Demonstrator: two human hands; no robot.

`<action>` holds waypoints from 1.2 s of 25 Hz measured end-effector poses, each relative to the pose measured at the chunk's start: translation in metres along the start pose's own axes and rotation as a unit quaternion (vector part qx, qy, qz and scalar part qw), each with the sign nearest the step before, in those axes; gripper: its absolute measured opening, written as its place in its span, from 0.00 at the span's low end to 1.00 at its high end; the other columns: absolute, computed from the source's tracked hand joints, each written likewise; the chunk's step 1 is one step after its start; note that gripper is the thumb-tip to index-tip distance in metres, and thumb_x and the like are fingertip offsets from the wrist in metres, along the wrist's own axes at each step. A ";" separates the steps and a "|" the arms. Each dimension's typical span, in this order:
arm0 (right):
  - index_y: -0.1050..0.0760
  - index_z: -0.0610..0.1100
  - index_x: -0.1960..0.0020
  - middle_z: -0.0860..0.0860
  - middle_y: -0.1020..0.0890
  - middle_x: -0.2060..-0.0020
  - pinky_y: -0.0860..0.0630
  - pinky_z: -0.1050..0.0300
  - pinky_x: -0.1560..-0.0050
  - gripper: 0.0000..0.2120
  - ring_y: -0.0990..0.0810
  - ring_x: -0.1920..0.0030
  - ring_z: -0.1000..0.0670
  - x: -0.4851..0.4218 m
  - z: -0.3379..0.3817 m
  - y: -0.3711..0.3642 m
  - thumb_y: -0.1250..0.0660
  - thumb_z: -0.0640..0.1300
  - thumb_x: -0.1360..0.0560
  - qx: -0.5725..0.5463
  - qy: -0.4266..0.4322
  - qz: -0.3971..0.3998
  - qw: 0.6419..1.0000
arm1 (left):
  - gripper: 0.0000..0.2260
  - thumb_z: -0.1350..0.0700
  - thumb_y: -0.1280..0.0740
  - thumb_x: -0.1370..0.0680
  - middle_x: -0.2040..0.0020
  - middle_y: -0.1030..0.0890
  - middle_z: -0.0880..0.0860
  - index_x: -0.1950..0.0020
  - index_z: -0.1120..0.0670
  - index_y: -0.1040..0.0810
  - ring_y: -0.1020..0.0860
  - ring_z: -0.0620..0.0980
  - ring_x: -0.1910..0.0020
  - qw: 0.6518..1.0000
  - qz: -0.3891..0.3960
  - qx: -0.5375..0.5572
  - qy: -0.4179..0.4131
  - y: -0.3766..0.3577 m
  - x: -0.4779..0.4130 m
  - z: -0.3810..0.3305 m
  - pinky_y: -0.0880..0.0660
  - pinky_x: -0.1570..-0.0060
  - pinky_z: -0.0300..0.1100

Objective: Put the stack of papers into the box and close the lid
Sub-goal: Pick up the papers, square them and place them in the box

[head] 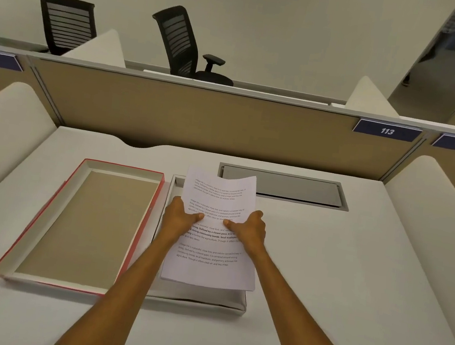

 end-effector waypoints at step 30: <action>0.36 0.42 0.47 0.47 0.25 0.53 0.23 0.58 0.57 0.06 0.23 0.61 0.53 -0.032 -0.025 -0.063 0.40 0.36 0.21 0.038 -0.053 0.158 0.985 | 0.20 0.58 0.29 0.24 0.35 0.22 0.59 0.34 0.58 0.28 0.21 0.61 0.39 0.998 0.005 0.044 0.045 -0.009 -0.039 0.076 0.23 0.41 0.57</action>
Point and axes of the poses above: each hand's wrist, its own x-axis away from the middle knuckle, its own y-axis out of the back of the hand, z = x × y, the point moved 5 cm from there along -x, towards the middle knuckle
